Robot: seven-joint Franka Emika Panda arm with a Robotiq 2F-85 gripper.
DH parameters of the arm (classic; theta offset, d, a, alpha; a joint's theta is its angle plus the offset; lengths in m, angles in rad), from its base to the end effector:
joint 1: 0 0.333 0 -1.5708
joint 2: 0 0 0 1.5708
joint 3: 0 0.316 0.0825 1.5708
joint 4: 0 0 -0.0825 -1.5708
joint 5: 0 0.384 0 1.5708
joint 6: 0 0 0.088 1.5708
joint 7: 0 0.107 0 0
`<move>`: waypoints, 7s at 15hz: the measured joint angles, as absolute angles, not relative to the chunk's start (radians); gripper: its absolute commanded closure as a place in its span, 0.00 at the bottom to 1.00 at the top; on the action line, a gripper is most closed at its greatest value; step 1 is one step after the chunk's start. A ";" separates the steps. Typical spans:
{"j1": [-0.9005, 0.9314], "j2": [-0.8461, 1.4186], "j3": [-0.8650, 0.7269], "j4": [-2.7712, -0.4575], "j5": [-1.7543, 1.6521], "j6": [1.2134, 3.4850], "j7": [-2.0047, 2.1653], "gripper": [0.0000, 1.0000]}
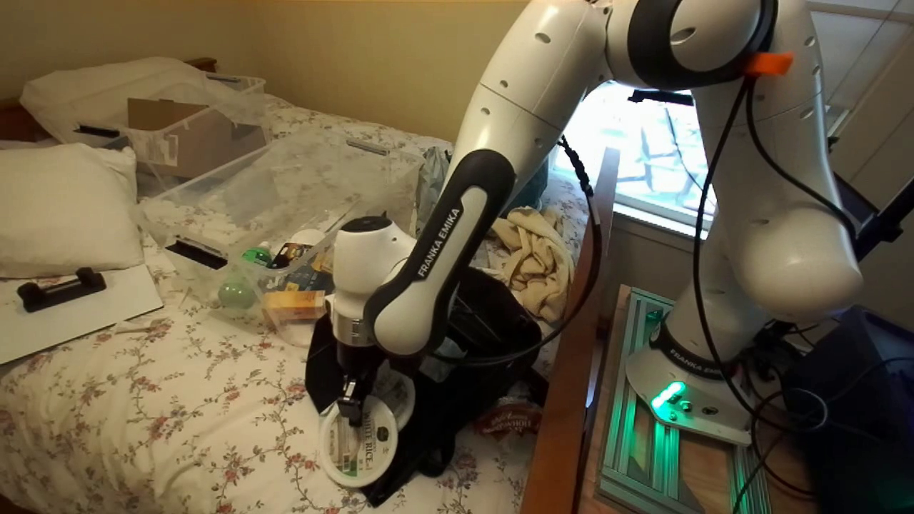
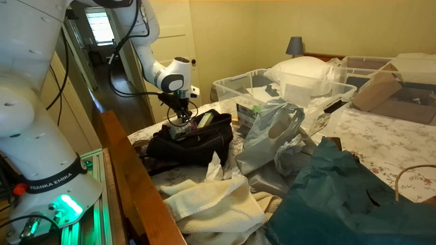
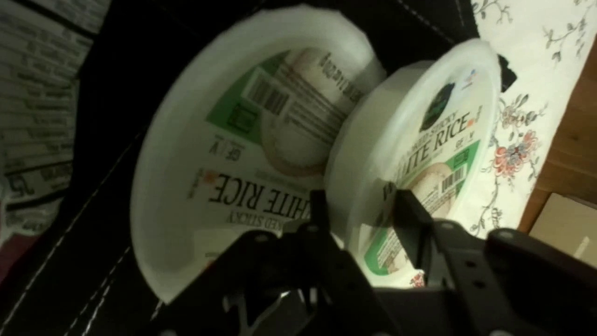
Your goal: Take the items off the bag
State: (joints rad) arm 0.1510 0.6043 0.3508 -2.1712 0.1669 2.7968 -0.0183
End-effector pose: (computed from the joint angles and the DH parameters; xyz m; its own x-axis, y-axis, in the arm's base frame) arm 0.4899 0.2686 0.1303 0.9557 0.2938 0.0186 0.2887 -0.9229 -0.2550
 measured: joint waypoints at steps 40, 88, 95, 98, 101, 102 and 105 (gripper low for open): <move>-0.159 0.495 0.647 -2.313 0.206 2.825 -0.045 0.00; -0.094 0.845 0.604 -1.994 0.342 2.727 -0.307 0.92; -0.238 0.874 0.735 -2.073 0.350 2.896 -0.355 0.92; -0.305 0.874 0.801 -2.120 0.345 2.973 -0.361 0.92; -0.367 0.869 0.859 -2.169 0.330 3.041 -0.357 0.92; -0.386 0.864 0.877 -2.186 0.321 3.065 -0.350 0.92; -0.429 0.840 0.904 -2.225 0.287 3.094 -0.303 0.92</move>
